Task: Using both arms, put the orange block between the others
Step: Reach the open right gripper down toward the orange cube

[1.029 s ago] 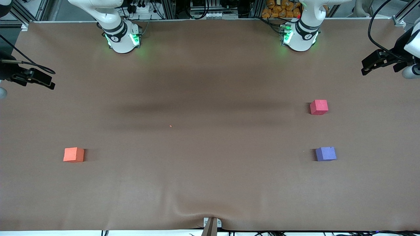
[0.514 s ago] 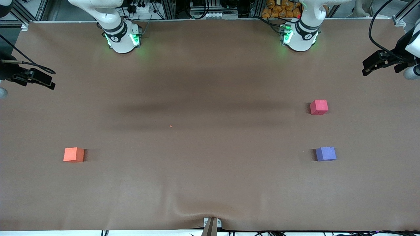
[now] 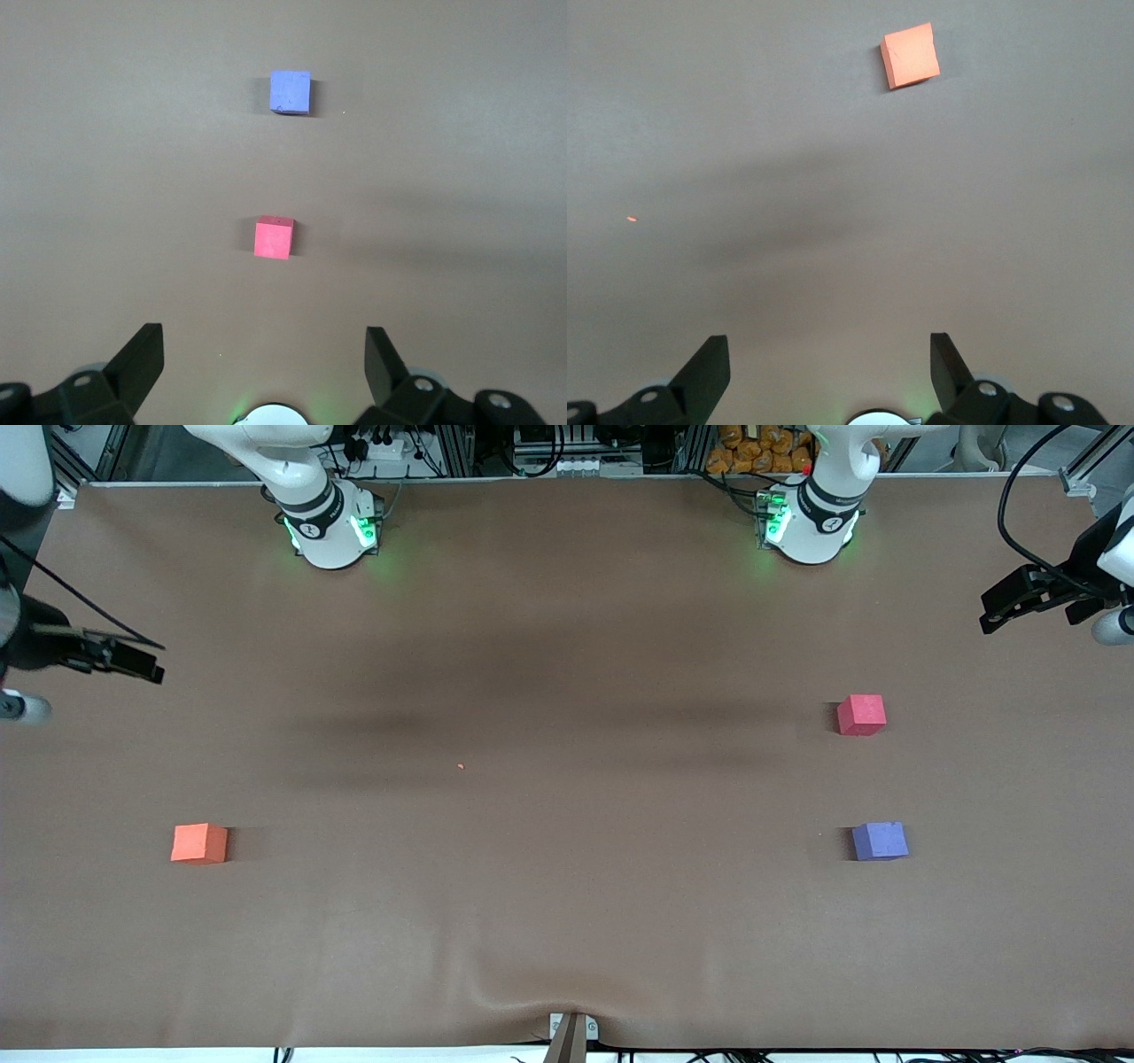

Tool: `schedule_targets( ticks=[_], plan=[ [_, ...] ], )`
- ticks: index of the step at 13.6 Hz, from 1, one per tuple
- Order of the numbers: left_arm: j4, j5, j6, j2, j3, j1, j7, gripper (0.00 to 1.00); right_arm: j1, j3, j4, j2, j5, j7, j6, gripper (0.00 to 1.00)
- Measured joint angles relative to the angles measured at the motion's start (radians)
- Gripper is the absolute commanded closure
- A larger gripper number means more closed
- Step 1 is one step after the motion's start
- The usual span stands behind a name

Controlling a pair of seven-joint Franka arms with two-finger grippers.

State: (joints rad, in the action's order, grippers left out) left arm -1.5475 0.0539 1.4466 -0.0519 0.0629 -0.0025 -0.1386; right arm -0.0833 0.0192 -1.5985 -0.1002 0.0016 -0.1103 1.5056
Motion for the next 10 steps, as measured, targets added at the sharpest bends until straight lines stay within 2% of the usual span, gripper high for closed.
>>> schedule_targets(
  ticks=[4, 10],
  plan=[
    [0.000, 0.000, 0.000, 0.001, 0.000, 0.000, 0.000, 0.00, -0.053, -0.002, -0.007, -0.149, -0.004, 0.085, 0.130, 0.00],
    [0.000, 0.000, -0.001, 0.003, 0.001, 0.000, 0.000, 0.00, -0.154, -0.006, -0.012, -0.400, -0.004, 0.336, 0.427, 0.00]
  ],
)
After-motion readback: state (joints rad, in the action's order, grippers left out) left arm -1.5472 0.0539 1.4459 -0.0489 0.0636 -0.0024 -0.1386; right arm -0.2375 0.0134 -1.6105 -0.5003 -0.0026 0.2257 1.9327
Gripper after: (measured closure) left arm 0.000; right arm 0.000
